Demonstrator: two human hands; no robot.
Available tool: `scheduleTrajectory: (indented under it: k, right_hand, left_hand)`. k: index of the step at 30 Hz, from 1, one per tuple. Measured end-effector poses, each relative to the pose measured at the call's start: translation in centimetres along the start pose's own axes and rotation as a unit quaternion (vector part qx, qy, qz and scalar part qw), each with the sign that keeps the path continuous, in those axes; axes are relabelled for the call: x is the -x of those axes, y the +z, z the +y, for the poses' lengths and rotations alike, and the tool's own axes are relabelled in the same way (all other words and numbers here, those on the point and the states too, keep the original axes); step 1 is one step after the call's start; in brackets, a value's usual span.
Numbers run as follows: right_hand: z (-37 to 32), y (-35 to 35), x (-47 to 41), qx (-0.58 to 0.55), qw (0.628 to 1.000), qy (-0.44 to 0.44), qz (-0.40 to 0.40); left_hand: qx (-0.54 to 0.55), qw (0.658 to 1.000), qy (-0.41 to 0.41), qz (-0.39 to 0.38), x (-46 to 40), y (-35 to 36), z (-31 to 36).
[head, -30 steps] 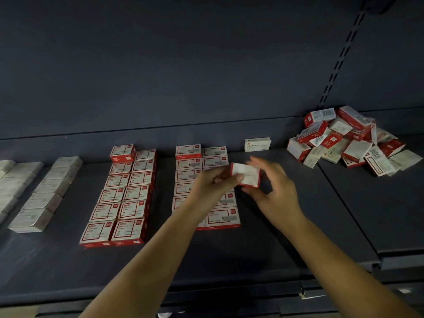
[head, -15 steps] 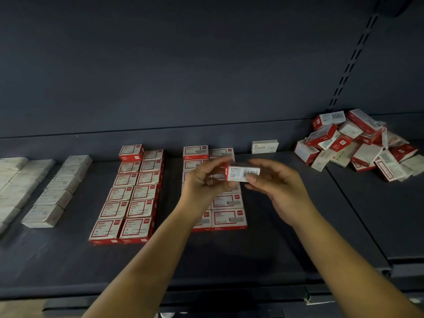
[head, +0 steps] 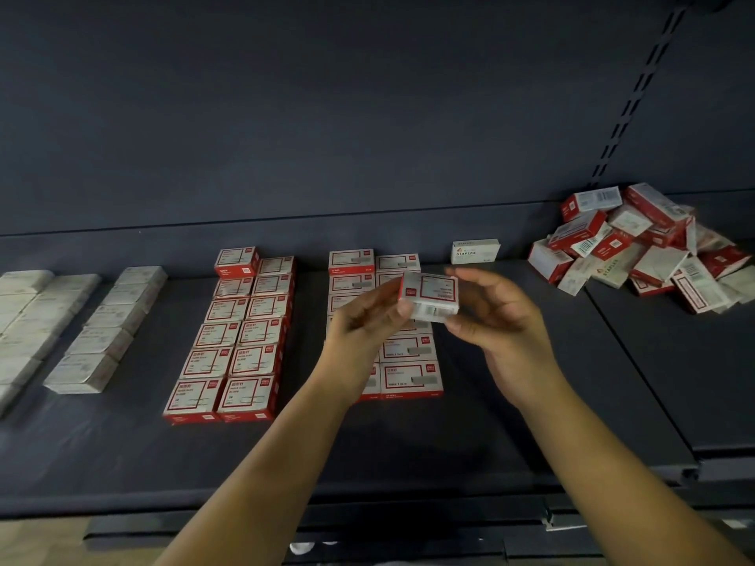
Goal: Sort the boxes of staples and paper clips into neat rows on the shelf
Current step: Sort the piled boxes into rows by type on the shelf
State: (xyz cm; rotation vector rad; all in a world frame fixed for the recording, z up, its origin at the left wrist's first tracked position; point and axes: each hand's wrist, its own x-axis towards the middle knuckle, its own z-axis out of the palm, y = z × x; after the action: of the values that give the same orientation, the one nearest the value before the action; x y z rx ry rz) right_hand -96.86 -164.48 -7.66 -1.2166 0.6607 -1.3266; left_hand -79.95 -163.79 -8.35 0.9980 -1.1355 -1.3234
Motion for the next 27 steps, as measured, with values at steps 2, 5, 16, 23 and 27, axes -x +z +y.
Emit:
scheduleTrajectory:
  k: [2,5,16,23,27]
  right_hand:
    - [0.0,0.2,0.3,-0.027,0.999,0.020,-0.034]
    - [0.0,0.8,0.6,-0.010,0.998,0.053,-0.045]
    - [-2.2,3.6,0.0,0.360,0.911,0.079,-0.184]
    - [-1.4,7.5,-2.1,0.455,0.861,0.024,-0.226]
    - [1.0,10.3,-3.5,0.452,0.878,0.031,-0.157]
  left_hand:
    - [0.083,0.995,-0.054,0.023,0.0,-0.1,0.2]
    - [0.174,0.980,-0.094,0.037,0.0,-0.3,0.7]
    - [0.231,0.946,-0.221,-0.053,1.7,-2.6,0.2]
    - [0.186,0.947,-0.259,-0.049,2.0,-6.9,2.3]
    - [0.056,0.979,-0.170,0.092,1.5,-11.0,4.0]
